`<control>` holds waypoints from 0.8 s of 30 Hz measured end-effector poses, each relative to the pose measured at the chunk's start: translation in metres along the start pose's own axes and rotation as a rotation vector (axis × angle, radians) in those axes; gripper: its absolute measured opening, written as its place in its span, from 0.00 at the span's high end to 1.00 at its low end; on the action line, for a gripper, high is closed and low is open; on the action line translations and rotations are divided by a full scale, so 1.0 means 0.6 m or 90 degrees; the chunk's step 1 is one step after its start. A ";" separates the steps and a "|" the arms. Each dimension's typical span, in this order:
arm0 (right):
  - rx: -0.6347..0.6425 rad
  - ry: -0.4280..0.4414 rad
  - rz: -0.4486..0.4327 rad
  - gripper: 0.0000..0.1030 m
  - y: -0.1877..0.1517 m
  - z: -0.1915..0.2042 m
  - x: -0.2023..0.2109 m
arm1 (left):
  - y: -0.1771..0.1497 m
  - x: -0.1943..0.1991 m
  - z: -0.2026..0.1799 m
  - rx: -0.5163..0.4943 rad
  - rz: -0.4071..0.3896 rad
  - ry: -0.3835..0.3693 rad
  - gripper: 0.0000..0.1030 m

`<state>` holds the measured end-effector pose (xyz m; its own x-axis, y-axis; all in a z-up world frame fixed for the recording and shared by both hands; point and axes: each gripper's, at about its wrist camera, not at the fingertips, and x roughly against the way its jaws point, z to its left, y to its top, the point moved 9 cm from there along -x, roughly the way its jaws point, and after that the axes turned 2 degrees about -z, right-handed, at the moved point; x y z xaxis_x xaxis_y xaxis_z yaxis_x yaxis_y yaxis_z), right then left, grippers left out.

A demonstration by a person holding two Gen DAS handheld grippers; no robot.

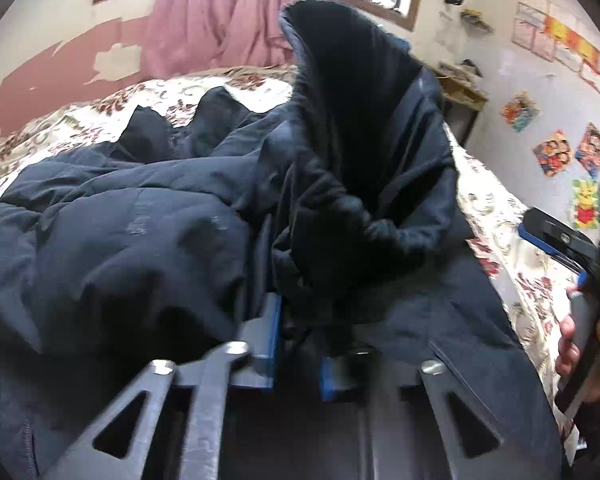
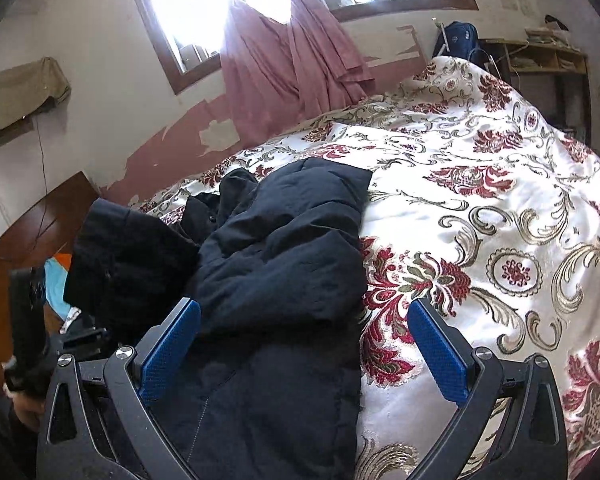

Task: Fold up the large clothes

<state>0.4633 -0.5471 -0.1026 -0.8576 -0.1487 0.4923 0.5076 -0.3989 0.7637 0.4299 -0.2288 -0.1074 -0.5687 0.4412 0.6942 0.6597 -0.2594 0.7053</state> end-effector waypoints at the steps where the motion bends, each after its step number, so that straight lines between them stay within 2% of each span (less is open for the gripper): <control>1: -0.008 0.006 0.001 0.01 -0.001 0.000 -0.001 | 0.000 -0.008 -0.024 0.001 0.000 -0.013 0.12; 2: -0.020 0.013 0.005 0.01 -0.003 -0.001 -0.003 | -0.001 0.001 -0.038 0.002 -0.009 -0.037 0.00; 5: -0.070 0.051 0.015 0.01 -0.012 -0.005 -0.006 | -0.006 0.022 -0.063 -0.022 -0.029 -0.010 0.00; 7: -0.115 0.092 0.023 0.01 -0.021 -0.007 -0.013 | 0.003 0.026 -0.076 -0.014 -0.034 -0.009 0.00; 9: -0.124 0.112 0.034 0.01 -0.030 0.001 -0.023 | -0.011 0.048 -0.069 0.014 -0.045 -0.010 0.00; 10: -0.120 0.119 0.043 0.01 -0.034 0.008 -0.029 | -0.006 0.034 -0.051 0.025 -0.046 -0.009 0.00; 12: -0.113 0.137 0.063 0.01 -0.047 0.027 -0.042 | -0.019 0.051 -0.022 0.055 -0.049 0.015 0.00; 15: -0.122 0.215 0.070 0.01 -0.051 0.076 -0.051 | -0.019 0.036 0.032 0.064 -0.041 0.049 0.00; 17: -0.116 0.250 0.066 0.01 -0.049 0.109 -0.054 | -0.027 0.060 0.063 0.069 -0.048 0.089 0.00; 19: -0.084 0.192 0.083 0.01 -0.055 0.127 -0.075 | -0.028 0.072 0.094 0.073 -0.049 0.137 0.00; 22: -0.048 0.050 0.113 0.01 -0.070 0.117 -0.112 | -0.027 0.096 0.146 0.095 -0.043 0.227 0.00; 24: -0.059 0.007 0.129 0.01 -0.079 0.108 -0.125 | -0.025 0.114 0.173 0.105 -0.053 0.267 0.00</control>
<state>0.5093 -0.4584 -0.1485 -0.7402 -0.2445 0.6264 0.6601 -0.4417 0.6076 0.4319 -0.1056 -0.0856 -0.7501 0.0599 0.6586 0.6537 -0.0829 0.7522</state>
